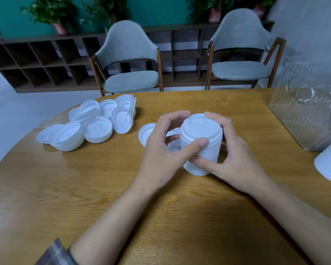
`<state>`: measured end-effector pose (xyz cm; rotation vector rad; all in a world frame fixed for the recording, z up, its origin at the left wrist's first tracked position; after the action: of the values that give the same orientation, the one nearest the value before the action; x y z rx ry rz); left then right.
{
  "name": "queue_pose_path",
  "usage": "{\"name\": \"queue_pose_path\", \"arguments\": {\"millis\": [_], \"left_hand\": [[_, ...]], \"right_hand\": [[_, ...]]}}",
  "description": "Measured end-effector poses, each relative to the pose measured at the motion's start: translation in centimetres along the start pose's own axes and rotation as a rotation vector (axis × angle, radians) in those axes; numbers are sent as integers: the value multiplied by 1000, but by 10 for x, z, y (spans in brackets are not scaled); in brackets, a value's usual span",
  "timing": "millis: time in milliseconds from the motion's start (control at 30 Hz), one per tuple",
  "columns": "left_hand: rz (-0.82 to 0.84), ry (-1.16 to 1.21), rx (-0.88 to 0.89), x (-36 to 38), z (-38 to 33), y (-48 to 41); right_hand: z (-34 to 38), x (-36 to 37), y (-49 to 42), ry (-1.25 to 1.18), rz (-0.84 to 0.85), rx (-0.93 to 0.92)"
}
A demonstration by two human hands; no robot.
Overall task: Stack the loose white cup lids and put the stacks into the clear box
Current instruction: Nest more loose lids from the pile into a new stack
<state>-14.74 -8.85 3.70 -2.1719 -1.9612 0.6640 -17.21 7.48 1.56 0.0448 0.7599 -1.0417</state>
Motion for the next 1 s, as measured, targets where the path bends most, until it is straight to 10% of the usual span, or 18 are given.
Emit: {"name": "queue_pose_path", "arguments": {"millis": [333,667,1000], "left_hand": [[-52,-533,107,-39,16,3],[292,-890,47,-18,43,2],[-173,-565,119,-46,1,5]], "right_hand": [[-4,-7,0,34,-23,11],[-7,-12,2,35,-25,27],[-2,-21,4,8,-137,-25]]}}
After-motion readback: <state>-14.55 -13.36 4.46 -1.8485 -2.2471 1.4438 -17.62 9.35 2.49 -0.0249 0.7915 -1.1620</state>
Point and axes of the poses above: each hand's wrist, its own y-axis away from the middle knuckle, its own x-axis out of the palm, z = x × y, the point moved 9 cm from there along -y, towards the middle knuckle, and after that the axes turned 12 degrees about z, right-handed, at the moved point
